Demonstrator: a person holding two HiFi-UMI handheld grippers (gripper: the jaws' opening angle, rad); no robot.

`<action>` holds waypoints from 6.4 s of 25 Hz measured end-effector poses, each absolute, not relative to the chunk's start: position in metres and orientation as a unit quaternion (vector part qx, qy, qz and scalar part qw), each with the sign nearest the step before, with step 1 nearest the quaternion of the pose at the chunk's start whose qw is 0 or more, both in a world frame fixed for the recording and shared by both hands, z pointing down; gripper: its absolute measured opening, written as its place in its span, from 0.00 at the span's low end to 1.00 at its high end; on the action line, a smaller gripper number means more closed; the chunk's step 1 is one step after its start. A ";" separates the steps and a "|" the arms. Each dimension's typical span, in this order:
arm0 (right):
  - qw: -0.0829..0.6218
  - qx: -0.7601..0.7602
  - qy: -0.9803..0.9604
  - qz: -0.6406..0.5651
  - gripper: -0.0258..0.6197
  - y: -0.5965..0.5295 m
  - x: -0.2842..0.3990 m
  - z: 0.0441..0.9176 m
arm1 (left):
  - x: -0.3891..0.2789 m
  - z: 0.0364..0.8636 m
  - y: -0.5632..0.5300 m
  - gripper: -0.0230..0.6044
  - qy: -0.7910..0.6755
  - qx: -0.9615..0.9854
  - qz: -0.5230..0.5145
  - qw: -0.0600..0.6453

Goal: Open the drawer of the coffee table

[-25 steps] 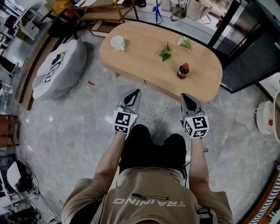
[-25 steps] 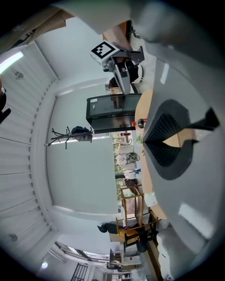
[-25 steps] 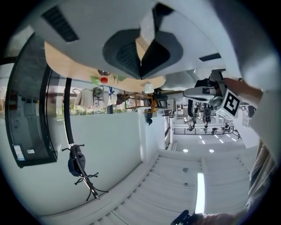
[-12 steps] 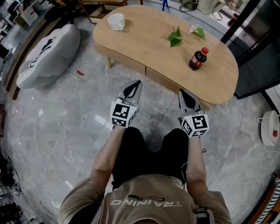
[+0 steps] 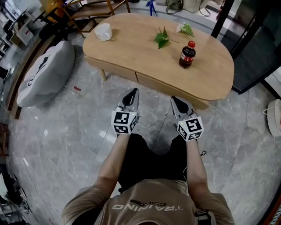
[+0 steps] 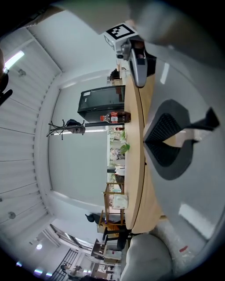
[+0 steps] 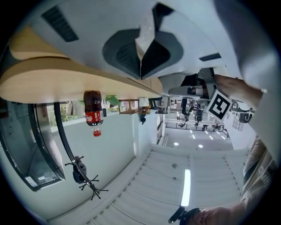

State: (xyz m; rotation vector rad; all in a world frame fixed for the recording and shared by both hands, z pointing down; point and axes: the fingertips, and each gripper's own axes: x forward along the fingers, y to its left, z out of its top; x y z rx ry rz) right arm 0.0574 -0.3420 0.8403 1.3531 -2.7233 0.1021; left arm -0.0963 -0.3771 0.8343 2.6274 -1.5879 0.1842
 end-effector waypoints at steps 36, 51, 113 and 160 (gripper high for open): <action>0.043 0.420 -0.902 0.095 0.29 -0.343 0.090 0.966 | -0.055 0.863 -0.373 0.05 -0.472 0.878 0.073 0.037; -0.077 0.422 -0.894 0.128 0.35 -0.376 0.093 0.977 | -0.034 0.862 -0.357 0.05 -0.424 0.900 0.099 -0.002; -0.116 0.370 -0.906 0.171 0.26 -0.306 0.054 0.973 | -0.063 0.834 -0.344 0.05 -0.463 0.883 0.075 -0.011; -0.007 0.425 -0.904 0.040 0.05 -0.294 0.032 0.794 | -0.073 0.809 -0.355 0.05 -0.523 0.850 0.061 -0.023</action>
